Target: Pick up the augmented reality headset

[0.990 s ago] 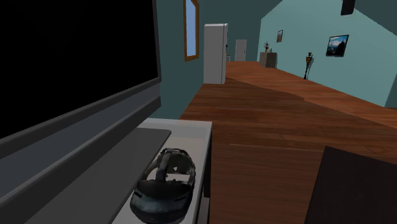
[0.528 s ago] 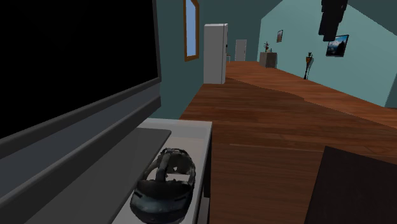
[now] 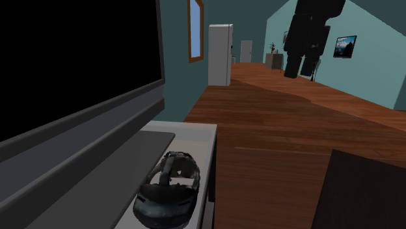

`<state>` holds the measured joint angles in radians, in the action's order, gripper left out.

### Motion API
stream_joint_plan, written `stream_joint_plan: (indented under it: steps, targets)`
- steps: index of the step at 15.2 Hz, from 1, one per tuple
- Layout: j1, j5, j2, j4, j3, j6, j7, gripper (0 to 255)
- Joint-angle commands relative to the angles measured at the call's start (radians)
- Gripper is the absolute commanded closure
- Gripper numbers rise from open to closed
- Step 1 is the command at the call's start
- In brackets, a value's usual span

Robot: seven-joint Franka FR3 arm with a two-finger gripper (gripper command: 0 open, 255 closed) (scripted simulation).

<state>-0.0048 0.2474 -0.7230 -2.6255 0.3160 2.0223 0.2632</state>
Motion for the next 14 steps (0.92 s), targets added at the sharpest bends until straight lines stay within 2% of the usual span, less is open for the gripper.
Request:
stream_joint_plan:
  steps: [1, 5, 9, 12, 14]
  targets:
    - [-0.006, 0.011, 0.049, -0.024, 0.057, 0.101, 0.057, 0]
    - [-0.044, -0.005, 0.183, -0.025, 0.175, 0.284, 0.181, 0]
    - [-0.134, -0.093, 0.346, 0.006, 0.316, 0.455, 0.347, 0]
    - [-0.251, -0.252, 0.486, 0.051, 0.445, 0.562, 0.532, 0]
    - [-0.357, -0.44, 0.597, 0.095, 0.545, 0.61, 0.712, 0]
